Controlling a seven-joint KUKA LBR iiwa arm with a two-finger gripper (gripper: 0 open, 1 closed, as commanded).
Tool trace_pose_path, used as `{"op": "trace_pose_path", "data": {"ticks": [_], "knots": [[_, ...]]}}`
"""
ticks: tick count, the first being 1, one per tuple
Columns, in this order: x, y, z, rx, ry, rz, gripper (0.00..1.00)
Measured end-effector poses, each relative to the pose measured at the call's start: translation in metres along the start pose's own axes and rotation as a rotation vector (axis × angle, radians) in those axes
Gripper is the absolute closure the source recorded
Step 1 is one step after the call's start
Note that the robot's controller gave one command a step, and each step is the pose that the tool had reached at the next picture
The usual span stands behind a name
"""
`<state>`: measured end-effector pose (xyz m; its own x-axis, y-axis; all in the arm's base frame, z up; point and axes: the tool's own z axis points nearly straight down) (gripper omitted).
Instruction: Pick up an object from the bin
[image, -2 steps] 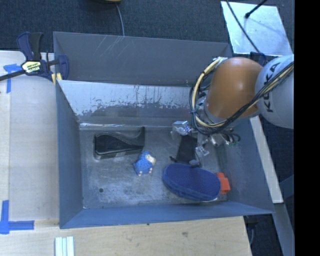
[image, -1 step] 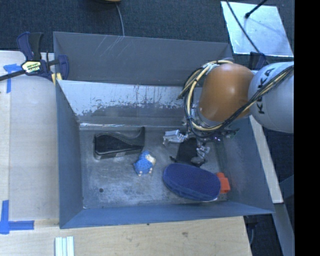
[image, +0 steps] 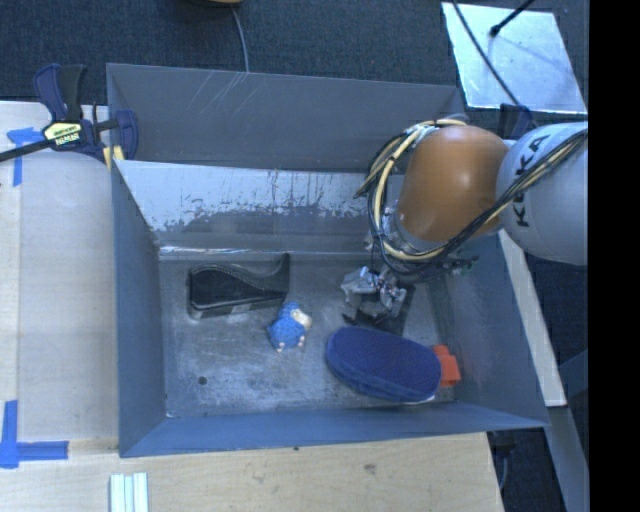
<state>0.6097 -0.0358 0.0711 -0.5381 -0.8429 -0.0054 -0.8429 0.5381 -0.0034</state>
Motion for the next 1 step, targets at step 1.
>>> {"op": "trace_pose_path", "data": {"ticks": [1], "knots": [[0.0066, 0.0152, -0.1513, 0.007, -0.001, -0.038, 1.0]]}}
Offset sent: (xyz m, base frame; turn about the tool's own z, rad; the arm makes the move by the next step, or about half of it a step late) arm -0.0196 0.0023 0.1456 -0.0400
